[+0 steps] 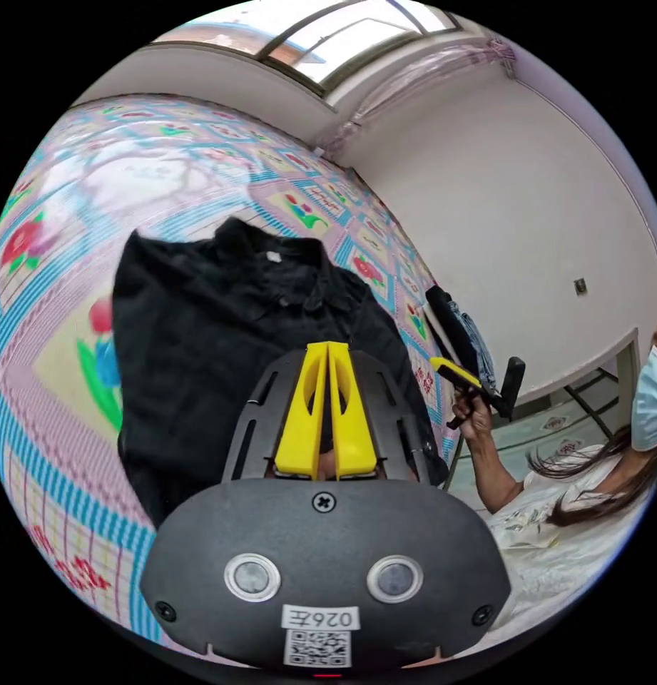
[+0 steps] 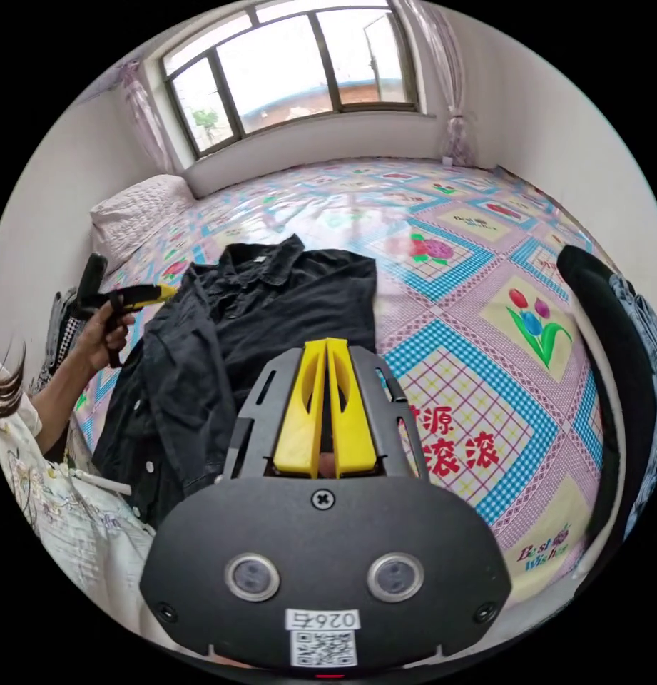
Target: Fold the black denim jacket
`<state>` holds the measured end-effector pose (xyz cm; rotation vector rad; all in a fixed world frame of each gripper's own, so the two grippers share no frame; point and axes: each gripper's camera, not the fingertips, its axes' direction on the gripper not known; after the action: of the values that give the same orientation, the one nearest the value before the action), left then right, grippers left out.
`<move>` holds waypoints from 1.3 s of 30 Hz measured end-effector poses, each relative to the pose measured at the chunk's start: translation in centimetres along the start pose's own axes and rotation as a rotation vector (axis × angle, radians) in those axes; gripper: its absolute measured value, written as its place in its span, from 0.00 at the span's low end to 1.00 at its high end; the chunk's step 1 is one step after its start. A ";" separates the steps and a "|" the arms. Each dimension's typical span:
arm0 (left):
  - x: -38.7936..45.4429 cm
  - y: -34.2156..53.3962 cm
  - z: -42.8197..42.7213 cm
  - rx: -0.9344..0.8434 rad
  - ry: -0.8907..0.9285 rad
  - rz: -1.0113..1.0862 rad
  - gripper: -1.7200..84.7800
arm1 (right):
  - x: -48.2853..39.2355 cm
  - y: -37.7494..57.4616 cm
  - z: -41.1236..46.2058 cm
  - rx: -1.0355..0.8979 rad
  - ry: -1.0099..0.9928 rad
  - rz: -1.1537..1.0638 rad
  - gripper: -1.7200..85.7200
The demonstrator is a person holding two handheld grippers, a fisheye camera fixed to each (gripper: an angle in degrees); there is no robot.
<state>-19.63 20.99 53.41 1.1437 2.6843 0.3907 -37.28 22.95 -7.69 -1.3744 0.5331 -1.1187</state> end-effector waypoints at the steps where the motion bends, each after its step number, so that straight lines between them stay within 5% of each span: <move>1: -0.2 2.6 -1.2 0.008 -0.023 -0.034 0.01 | -1.1 0.4 -0.5 0.004 -0.017 -0.021 0.01; 10: 0.0 14.3 -0.9 -0.059 -0.227 -0.126 0.01 | -7.3 4.0 -1.2 0.021 -0.093 -0.118 0.01; 15: 1.2 14.9 -2.1 0.060 -0.132 -0.221 0.01 | -6.2 4.6 3.1 -0.187 -0.026 -0.075 0.01; 17: 3.3 13.9 -2.8 0.077 -0.161 -0.165 0.01 | -5.5 5.7 -0.5 -0.046 -0.100 -0.038 0.01; 23: 4.6 4.5 -3.3 0.165 -0.199 -0.090 0.01 | -4.9 8.4 -4.2 -0.018 -0.176 0.005 0.01; 31: -1.1 -11.8 6.2 -0.043 -0.418 -0.081 0.01 | -5.6 12.5 -4.2 -0.062 -0.230 0.063 0.01; 35: -4.8 -13.0 6.5 -0.134 -0.401 -0.267 0.01 | -4.4 13.5 -2.1 -0.150 -0.203 0.107 0.01; 39: 1.9 -8.7 0.6 -0.071 -0.369 -0.093 0.01 | -3.6 13.4 -3.8 -0.141 -0.199 0.176 0.01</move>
<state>-26.67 16.68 49.96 0.9594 2.3708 0.2300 -37.92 21.93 -21.99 -1.5100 0.5842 -0.8049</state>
